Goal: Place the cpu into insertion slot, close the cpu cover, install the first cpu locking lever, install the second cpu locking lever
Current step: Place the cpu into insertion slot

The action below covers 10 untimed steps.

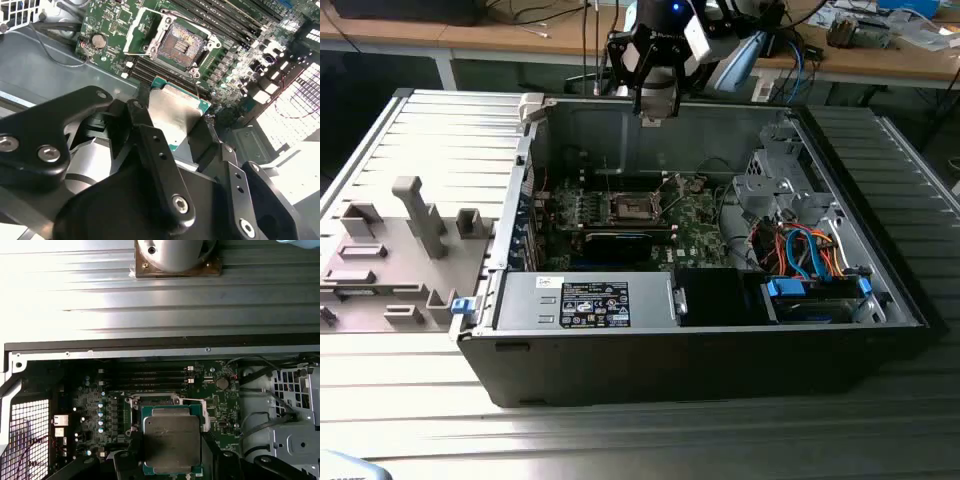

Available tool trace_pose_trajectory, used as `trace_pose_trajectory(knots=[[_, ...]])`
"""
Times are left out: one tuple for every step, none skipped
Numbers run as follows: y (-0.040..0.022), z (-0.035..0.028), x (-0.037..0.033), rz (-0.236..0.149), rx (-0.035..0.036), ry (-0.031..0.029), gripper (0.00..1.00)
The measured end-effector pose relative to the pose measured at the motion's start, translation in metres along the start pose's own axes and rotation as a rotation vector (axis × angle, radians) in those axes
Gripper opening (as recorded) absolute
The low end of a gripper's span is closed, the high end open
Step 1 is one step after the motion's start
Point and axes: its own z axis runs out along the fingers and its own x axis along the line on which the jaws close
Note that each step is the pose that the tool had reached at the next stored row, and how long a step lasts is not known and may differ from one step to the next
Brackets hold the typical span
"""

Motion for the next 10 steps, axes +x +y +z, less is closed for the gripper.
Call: trace_pose_trajectory(knots=[[0.0000,0.0000,0.0000,0.000,0.0000,0.0000,0.55],[0.0000,0.0001,0.0000,0.000,0.0000,0.0000,0.55],[-0.0001,0.0011,0.0000,0.000,0.0000,0.0000,0.55],[-0.0001,0.0012,0.0000,0.000,0.0000,0.0000,0.55],[-0.0002,0.0026,0.0000,0.000,0.0000,0.0000,0.55],[-0.0003,0.0035,-0.0001,0.000,0.0000,0.0000,0.55],[-0.0003,0.0037,-0.0001,0.000,0.0000,0.0000,0.55],[-0.0003,0.0039,-0.0001,0.000,0.0000,0.0000,0.55],[-0.0004,0.0041,-0.0001,0.000,0.0000,0.0000,0.55],[-0.0004,0.0042,-0.0001,0.000,0.0000,0.0000,0.55]])
